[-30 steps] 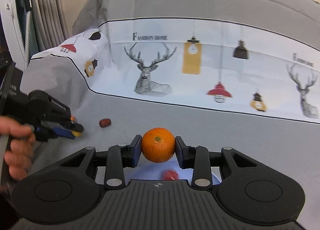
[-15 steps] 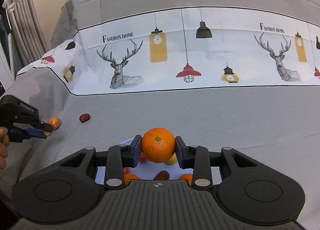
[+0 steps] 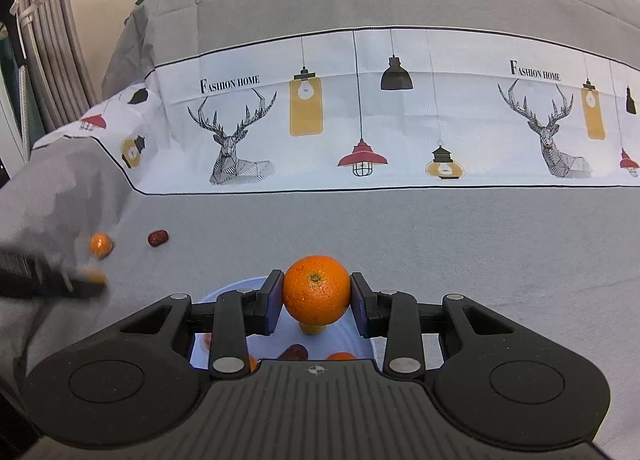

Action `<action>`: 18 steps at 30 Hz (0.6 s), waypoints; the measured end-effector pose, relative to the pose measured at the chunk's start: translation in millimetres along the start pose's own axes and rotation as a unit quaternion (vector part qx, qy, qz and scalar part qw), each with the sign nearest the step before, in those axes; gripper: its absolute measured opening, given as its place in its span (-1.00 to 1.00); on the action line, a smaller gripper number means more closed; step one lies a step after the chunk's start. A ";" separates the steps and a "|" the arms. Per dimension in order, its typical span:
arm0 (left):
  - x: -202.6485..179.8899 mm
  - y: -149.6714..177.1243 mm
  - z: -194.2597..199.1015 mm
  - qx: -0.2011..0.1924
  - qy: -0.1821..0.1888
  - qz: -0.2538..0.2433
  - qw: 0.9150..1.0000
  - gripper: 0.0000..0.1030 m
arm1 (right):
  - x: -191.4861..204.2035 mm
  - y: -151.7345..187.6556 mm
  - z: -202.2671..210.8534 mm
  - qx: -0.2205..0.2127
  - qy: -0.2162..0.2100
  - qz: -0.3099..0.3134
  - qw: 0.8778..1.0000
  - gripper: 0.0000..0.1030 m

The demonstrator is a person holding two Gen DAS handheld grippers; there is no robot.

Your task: Organize fruits

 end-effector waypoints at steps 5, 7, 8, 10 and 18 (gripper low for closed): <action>-35.7 15.2 -25.4 0.026 0.028 -0.101 0.994 -0.49 | 7.7 6.9 -9.0 0.024 0.002 0.029 0.999 -0.29; -41.2 20.5 -32.7 0.042 0.046 -0.106 0.992 -0.49 | 9.3 9.7 -11.3 0.033 0.000 0.039 0.999 -0.29; -44.1 23.1 -35.7 0.047 0.051 -0.111 0.991 -0.49 | 9.7 11.0 -12.0 0.037 -0.002 0.041 0.998 -0.29; -46.8 27.0 -39.1 0.054 0.050 -0.121 0.990 -0.49 | 9.5 13.4 -12.5 0.043 -0.002 0.043 0.998 -0.29; -54.9 37.9 -48.0 0.057 0.032 -0.173 0.983 -0.49 | 12.6 28.3 -17.4 0.082 -0.015 0.058 0.995 -0.28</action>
Point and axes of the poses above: each gripper's, at about its wrist camera, not at the fingertips, and z roughly against the way its jaws point, x to its left, y to its underside, the point moved 4 cm from there along -z, roughly the way its jaws point, and after that the axes turned 6 degrees about -x, right-handed, at the moved point
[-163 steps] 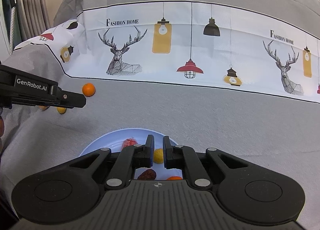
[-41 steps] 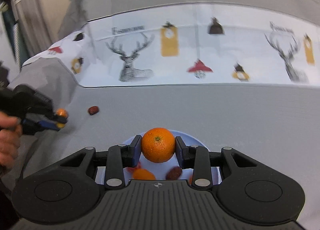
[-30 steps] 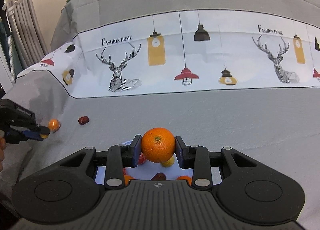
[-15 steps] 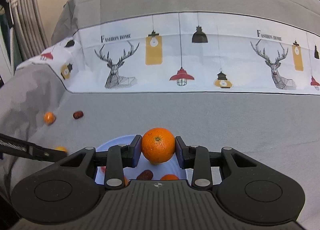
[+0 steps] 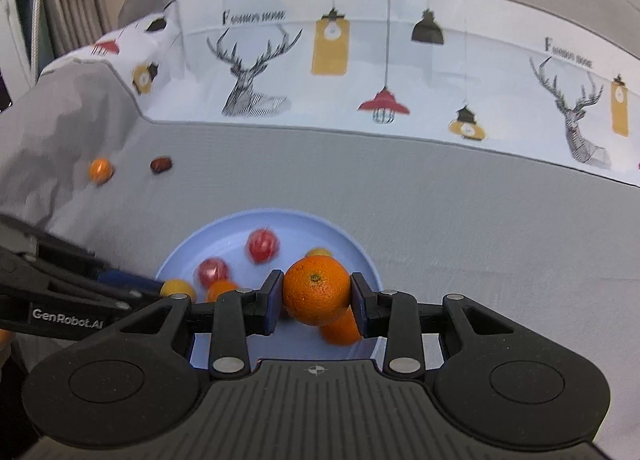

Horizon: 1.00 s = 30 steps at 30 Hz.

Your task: Organize fruits

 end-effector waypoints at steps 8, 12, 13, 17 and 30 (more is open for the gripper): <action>1.1 -2.0 -1.4 -0.002 -0.002 -0.006 1.000 -0.49 | 3.8 7.3 -2.8 0.016 -0.004 0.011 1.000 -0.28; 1.3 -2.3 -0.3 -0.004 -0.002 -0.004 1.000 -0.49 | 4.0 8.3 -3.5 0.018 -0.003 0.012 1.000 -0.28; 0.1 -1.9 -0.1 -0.004 -0.001 -0.005 1.000 -0.49 | 4.1 8.3 -3.6 0.018 -0.004 0.013 1.000 -0.28; -1.2 -2.4 -0.9 -0.005 -0.002 -0.008 1.000 -0.49 | 5.2 8.8 -4.0 0.018 -0.005 0.016 1.000 -0.28; -1.6 -4.6 0.6 -0.010 0.002 -0.005 1.000 -0.49 | 6.2 8.7 -4.1 0.018 -0.007 0.022 1.000 -0.28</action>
Point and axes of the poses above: each gripper's, at about its wrist camera, not at the fingertips, and z roughly against the way its jaws point, x to its left, y to its underside, the point moved 4 cm from there along -z, roughly the way its jaws point, and after that the axes turned 6 degrees about -x, right-handed, at the moved point
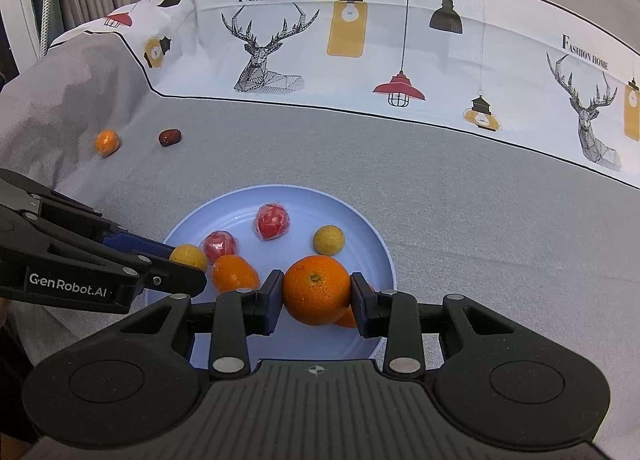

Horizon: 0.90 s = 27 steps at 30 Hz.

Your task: Organize fruits

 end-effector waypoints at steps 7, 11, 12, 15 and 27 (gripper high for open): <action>-0.4 -0.4 0.7 -0.002 0.001 0.002 1.000 -0.49 | 1.5 0.4 0.1 0.000 0.000 0.002 1.000 -0.28; -0.5 -0.6 1.0 -0.002 0.001 0.002 1.000 -0.49 | 1.7 0.5 0.0 0.000 0.000 0.002 1.000 -0.28; -0.4 -0.6 1.0 -0.003 0.001 0.002 1.000 -0.49 | 1.8 0.5 0.1 -0.001 0.000 0.002 1.000 -0.28; 0.4 -1.9 1.7 -0.005 -0.001 0.004 1.000 -0.49 | 1.8 0.7 -0.1 0.000 0.000 0.002 1.000 -0.28; 1.5 -3.5 2.2 -0.007 -0.002 0.007 1.000 -0.49 | 2.8 0.9 -0.3 -0.001 0.000 0.003 1.000 -0.28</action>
Point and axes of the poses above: each gripper's, at about its wrist camera, not at the fingertips, and z roughly against the way its jaws point, x to its left, y to its underside, the point moved 4 cm from there along -z, roughly the way its jaws point, and after that the axes turned 6 degrees about -x, right-handed, at the moved point
